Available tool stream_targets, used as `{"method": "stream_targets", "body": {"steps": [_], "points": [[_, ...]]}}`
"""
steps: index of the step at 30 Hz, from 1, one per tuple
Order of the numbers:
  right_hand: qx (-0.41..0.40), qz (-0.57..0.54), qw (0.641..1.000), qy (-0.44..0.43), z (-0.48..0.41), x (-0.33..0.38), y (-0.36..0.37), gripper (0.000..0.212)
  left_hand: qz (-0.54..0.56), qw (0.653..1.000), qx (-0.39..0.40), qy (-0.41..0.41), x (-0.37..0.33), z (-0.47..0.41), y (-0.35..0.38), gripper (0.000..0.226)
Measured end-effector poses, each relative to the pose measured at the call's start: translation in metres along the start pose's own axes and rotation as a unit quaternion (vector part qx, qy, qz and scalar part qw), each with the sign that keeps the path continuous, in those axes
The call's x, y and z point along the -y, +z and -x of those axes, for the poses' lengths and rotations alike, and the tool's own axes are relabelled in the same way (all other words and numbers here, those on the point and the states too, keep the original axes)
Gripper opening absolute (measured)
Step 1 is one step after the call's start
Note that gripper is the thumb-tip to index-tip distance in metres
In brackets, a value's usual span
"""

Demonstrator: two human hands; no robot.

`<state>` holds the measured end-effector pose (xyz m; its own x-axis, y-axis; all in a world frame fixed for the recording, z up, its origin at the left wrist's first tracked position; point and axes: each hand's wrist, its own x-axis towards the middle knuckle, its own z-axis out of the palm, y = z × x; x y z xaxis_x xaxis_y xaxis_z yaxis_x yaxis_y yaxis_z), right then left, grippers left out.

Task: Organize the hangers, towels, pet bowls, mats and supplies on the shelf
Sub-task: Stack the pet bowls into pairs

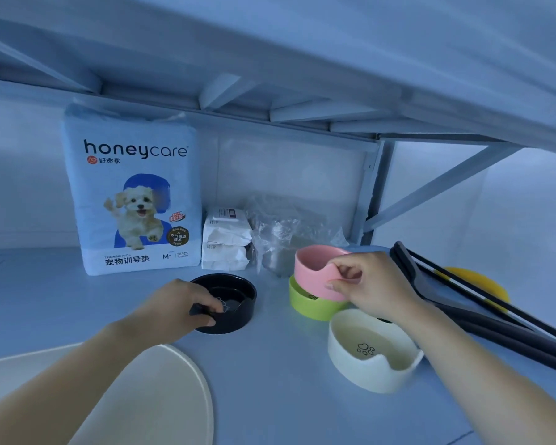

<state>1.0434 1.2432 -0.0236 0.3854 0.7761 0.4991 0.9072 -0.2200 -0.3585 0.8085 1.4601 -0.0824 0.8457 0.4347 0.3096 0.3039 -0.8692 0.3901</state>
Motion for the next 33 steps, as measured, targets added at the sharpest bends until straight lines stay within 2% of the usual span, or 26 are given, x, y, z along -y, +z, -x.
{"method": "stream_targets", "body": {"steps": [4, 11, 16, 18, 20, 24, 27, 30, 33], "points": [[0.005, -0.001, 1.0, 0.024, -0.01, -0.019, 0.004, 0.013, 0.029, 0.999, -0.016, 0.008, -0.001, -0.002, 0.008, 0.024], [0.006, -0.019, 1.0, 0.016, -0.015, -0.029, 0.018, 0.016, 0.06, 0.997, -0.032, 0.026, 0.003, -0.002, 0.013, 0.052], [0.0, -0.016, 1.0, 0.021, -0.023, -0.03, 0.019, 0.014, 0.105, 0.993, -0.015, 0.043, -0.015, -0.001, 0.026, 0.033], [0.002, -0.015, 1.0, 0.019, -0.026, -0.03, 0.019, 0.014, 0.106, 0.992, -0.012, 0.063, -0.023, -0.003, 0.033, 0.035], [0.005, -0.011, 1.0, 0.019, -0.028, -0.03, 0.019, 0.013, 0.099, 0.991, -0.029, 0.08, -0.026, -0.003, 0.04, 0.048], [0.011, -0.015, 0.999, 0.029, -0.03, -0.032, 0.021, 0.013, 0.072, 0.99, -0.084, 0.087, -0.027, 0.003, 0.053, 0.026], [0.014, -0.018, 0.999, 0.03, -0.031, -0.033, 0.025, 0.013, 0.067, 0.987, -0.121, 0.08, -0.025, 0.006, 0.061, 0.026], [0.016, -0.017, 0.999, 0.029, -0.032, -0.033, 0.03, 0.016, 0.089, 0.983, -0.148, 0.065, -0.027, 0.006, 0.063, 0.04], [0.031, -0.019, 0.999, 0.032, -0.03, -0.034, 0.035, 0.018, 0.09, 0.984, -0.147, 0.053, -0.028, 0.006, 0.063, 0.041]]}}
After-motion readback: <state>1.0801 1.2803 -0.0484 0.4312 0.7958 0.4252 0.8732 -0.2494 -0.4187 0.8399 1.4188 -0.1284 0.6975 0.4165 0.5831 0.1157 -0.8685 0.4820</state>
